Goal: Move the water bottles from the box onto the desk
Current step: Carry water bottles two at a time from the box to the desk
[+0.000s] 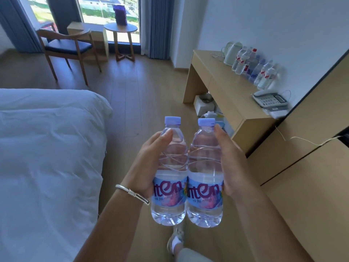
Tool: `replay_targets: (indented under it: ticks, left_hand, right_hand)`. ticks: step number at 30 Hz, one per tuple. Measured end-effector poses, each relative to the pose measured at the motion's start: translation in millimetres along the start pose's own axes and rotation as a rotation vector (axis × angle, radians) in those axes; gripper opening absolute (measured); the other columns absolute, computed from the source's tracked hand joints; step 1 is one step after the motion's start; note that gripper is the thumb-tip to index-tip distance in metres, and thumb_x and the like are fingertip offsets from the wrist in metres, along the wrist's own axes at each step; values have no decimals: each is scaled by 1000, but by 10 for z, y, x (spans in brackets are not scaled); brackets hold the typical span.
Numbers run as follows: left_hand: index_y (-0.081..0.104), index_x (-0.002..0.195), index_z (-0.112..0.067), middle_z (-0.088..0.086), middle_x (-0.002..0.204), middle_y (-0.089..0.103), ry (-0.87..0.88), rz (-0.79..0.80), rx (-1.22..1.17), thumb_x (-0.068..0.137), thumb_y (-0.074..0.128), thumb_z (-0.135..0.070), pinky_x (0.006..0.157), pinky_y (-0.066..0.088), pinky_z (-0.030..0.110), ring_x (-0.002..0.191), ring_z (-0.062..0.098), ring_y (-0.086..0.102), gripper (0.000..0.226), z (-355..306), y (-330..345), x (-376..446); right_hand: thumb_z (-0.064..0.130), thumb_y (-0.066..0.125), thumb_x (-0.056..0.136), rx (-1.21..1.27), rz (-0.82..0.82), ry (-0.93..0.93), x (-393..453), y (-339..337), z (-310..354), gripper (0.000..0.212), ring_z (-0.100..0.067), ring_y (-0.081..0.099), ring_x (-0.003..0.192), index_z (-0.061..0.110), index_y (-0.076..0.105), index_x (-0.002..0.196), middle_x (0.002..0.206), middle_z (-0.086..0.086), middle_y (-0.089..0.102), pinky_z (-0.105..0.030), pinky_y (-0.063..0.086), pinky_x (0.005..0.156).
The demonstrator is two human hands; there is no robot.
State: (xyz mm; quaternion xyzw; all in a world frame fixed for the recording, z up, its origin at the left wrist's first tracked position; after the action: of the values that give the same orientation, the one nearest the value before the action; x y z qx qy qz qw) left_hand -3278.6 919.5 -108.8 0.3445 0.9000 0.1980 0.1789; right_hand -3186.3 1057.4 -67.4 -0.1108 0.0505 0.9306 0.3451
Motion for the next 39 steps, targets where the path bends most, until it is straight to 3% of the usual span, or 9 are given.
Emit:
replay_targets:
  ticks: [3, 10, 15, 20, 26, 29, 33, 36, 39]
  left_hand:
    - [64, 110, -6, 22, 103, 70, -13, -9, 17, 73, 72, -50, 86, 53, 50, 88, 38, 67, 58, -81, -72, 518]
    - [65, 96, -13, 15, 93, 69, 5, -49, 81, 71, 73, -48, 79, 52, 43, 81, 31, 66, 44, -413, 6, 2183]
    - [59, 110, -3, 23, 101, 64, -16, -14, 67, 72, 75, -51, 80, 54, 44, 86, 36, 64, 63, -661, 241, 3299]
    - [48, 126, 9, 40, 126, 54, -76, 52, 33, 71, 77, -53, 95, 48, 57, 102, 45, 58, 89, -755, 431, 4219]
    - [65, 96, -7, 20, 93, 69, -57, 117, 132, 73, 75, -45, 71, 57, 39, 78, 31, 67, 46, -788, 690, 5398]
    - [64, 101, -6, 11, 88, 72, -52, 217, 207, 78, 70, -35, 66, 58, 33, 76, 25, 69, 37, -863, 810, 6112]
    - [69, 101, -14, 13, 95, 73, -55, 320, 226, 70, 79, -36, 75, 57, 40, 83, 26, 70, 39, -1000, 940, 7084]
    - [68, 96, -14, 9, 89, 72, -75, 400, 221, 66, 79, -41, 74, 54, 39, 80, 26, 69, 42, -1101, 1054, 7751]
    - [68, 91, -15, 9, 87, 70, -96, 488, 240, 69, 78, -41, 75, 52, 39, 79, 27, 68, 36, -1169, 1238, 8381]
  right_hand:
    - [47, 49, 99, 35, 25, 16, 580, 72, 26, 44, -28, 75, 77, 13, 75, 89, 86, -9, 77, -41, 61, 70]
    - [52, 49, 97, 94, 97, 42, 2266, 49, 293, 45, -24, 75, 79, 15, 74, 92, 89, -9, 77, -35, 59, 68]
    - [68, 61, 80, 69, 174, -37, 3299, -124, 713, 50, -24, 74, 90, 20, 72, 91, 94, -8, 76, -42, 60, 83]
    - [42, 69, 76, 104, 226, -37, 4097, -329, 939, 28, -27, 74, 83, 20, 67, 92, 88, -7, 74, -38, 59, 71]
    - [32, 71, 86, 101, 51, -66, 5024, -563, 1133, 28, -24, 74, 80, 9, 64, 101, 91, -13, 75, -28, 57, 64]
    - [36, 67, 77, 128, -62, -98, 5616, -658, 1223, 35, -26, 74, 80, 9, 65, 100, 92, -15, 75, -27, 57, 63]
    - [30, 73, 79, 122, -195, -142, 6393, -733, 1433, 29, -28, 74, 82, 10, 63, 98, 87, -10, 75, -29, 58, 64]
    - [29, 68, 77, 117, -324, -173, 6905, -797, 1596, 27, -35, 73, 84, 7, 63, 93, 88, -22, 70, -32, 59, 66]
    - [27, 67, 76, 124, -438, -230, 7385, -914, 1729, 9, -28, 72, 81, 19, 69, 79, 83, -16, 70, -30, 59, 67]
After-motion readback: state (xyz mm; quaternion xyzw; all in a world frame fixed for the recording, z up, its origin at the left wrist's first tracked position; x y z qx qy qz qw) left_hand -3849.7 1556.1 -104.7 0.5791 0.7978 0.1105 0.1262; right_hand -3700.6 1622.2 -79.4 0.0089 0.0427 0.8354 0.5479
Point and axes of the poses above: each hand's wrist, its own x-axis towards the middle knuckle, its own y-axis out of the palm, z = x × y, the point moved 2 cm from there along x, towards the middle knuckle
